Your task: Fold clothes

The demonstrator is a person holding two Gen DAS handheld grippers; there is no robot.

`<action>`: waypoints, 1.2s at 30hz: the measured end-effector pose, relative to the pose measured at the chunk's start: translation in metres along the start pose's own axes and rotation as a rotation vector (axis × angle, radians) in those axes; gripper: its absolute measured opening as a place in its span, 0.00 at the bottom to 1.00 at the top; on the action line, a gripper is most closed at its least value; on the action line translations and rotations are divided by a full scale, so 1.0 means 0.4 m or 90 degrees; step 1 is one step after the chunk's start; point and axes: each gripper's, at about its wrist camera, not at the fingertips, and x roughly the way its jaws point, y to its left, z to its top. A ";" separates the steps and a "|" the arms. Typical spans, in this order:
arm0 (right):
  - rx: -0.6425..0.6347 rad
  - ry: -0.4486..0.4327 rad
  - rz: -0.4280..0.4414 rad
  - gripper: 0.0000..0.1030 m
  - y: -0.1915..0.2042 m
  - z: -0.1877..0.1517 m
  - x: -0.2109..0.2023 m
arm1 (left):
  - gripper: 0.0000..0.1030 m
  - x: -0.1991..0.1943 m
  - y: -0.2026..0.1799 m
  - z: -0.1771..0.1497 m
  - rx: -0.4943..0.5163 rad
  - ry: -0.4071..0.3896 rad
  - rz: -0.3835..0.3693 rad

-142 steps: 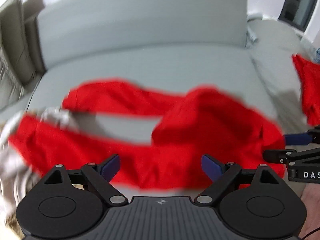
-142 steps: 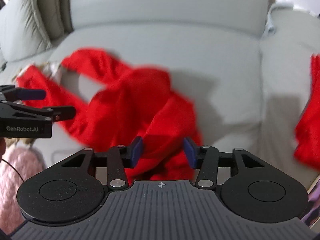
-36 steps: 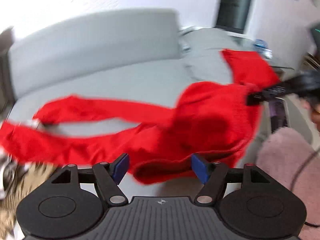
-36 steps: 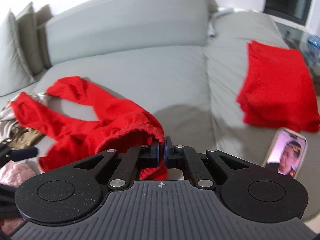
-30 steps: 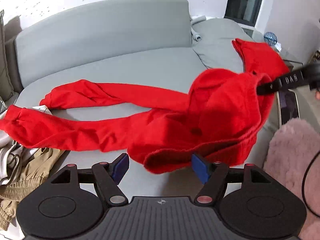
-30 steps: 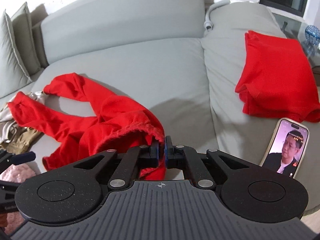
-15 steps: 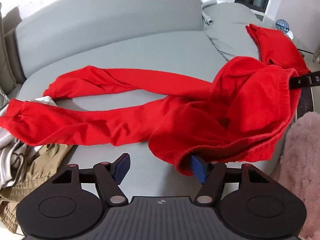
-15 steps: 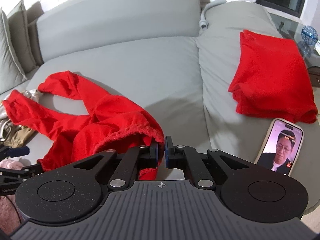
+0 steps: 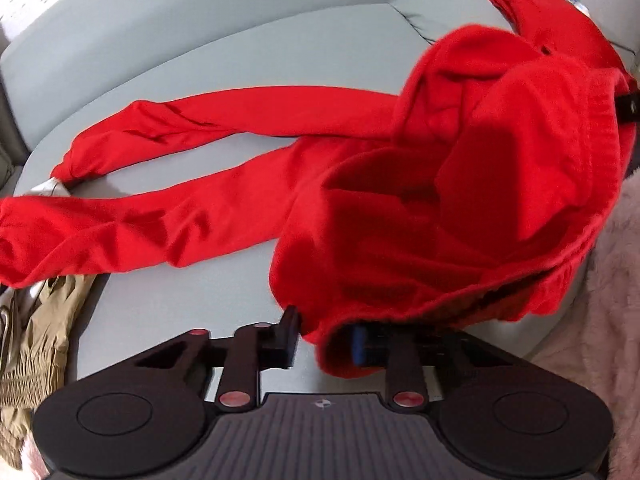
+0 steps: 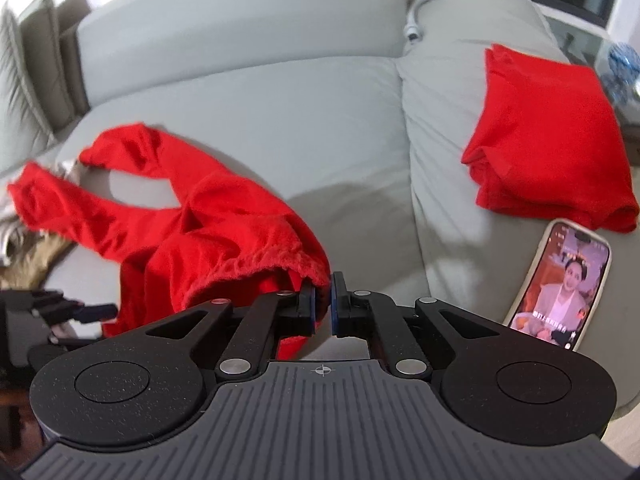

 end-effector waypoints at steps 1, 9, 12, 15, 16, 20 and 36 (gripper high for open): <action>-0.011 -0.001 -0.002 0.06 0.006 -0.004 0.001 | 0.15 0.002 0.000 0.000 -0.002 0.006 0.009; -0.024 -0.006 -0.006 0.05 0.025 -0.029 0.022 | 0.16 0.015 0.007 -0.003 -0.007 0.005 -0.012; -0.050 -0.027 -0.014 0.05 0.032 -0.037 0.025 | 0.30 0.021 0.018 0.000 -0.031 0.001 -0.004; -0.073 -0.041 -0.023 0.05 0.041 -0.042 0.027 | 0.37 0.027 0.031 0.003 -0.065 0.002 0.006; -0.081 -0.044 -0.027 0.05 0.044 -0.043 0.027 | 0.37 0.028 0.029 0.003 -0.072 0.002 0.010; -0.077 -0.038 -0.030 0.05 0.044 -0.039 0.030 | 0.34 0.030 0.001 0.007 -0.021 -0.006 0.030; -0.071 -0.083 0.011 0.05 0.066 0.028 -0.033 | 0.04 -0.274 0.169 0.034 -0.164 -0.231 0.049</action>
